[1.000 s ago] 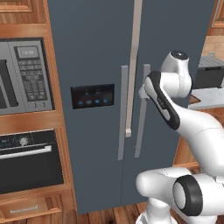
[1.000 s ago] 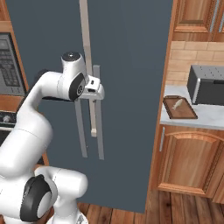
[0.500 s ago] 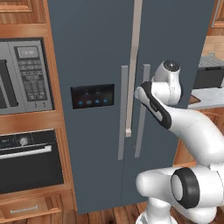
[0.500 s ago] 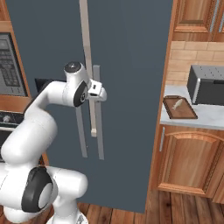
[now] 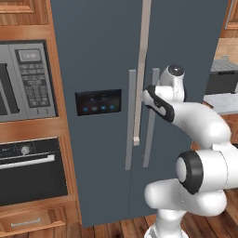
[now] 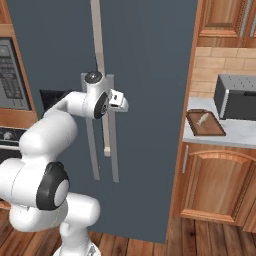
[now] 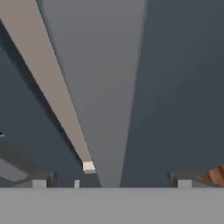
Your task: Retrieve a lemon from the fridge and place it on the cutting board with the fish.
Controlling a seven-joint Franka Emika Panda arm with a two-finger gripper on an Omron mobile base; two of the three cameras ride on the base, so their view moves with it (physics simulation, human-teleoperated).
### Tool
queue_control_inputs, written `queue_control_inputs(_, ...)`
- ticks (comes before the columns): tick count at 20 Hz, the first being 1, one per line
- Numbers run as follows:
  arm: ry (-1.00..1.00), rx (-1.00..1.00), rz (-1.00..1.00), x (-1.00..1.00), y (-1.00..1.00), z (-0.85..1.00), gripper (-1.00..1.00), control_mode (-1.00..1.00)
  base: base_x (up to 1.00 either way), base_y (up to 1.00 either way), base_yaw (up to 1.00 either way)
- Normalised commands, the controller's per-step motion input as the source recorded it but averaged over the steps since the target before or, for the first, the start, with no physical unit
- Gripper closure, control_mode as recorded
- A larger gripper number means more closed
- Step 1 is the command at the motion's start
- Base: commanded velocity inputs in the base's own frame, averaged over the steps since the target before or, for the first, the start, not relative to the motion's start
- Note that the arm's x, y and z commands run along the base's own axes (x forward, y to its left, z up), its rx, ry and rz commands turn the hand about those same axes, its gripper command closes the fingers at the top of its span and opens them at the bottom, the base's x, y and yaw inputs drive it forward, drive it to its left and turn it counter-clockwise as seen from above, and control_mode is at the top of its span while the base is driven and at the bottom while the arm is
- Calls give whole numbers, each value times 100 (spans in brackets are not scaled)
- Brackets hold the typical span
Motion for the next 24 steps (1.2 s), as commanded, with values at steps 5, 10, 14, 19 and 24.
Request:
queue_control_inputs(5,-4,0,0,49,-9,-18,-100,-100,0,0,0)
queue_control_inputs(10,-2,0,0,51,0,-7,-100,-100,0,0,0)
queue_control_inputs(14,-4,0,0,47,0,-5,-100,-100,0,0,0)
queue_control_inputs(19,-8,4,2,45,0,-15,100,-100,0,0,0)
queue_control_inputs(24,-6,6,3,41,0,-9,100,-100,0,0,0)
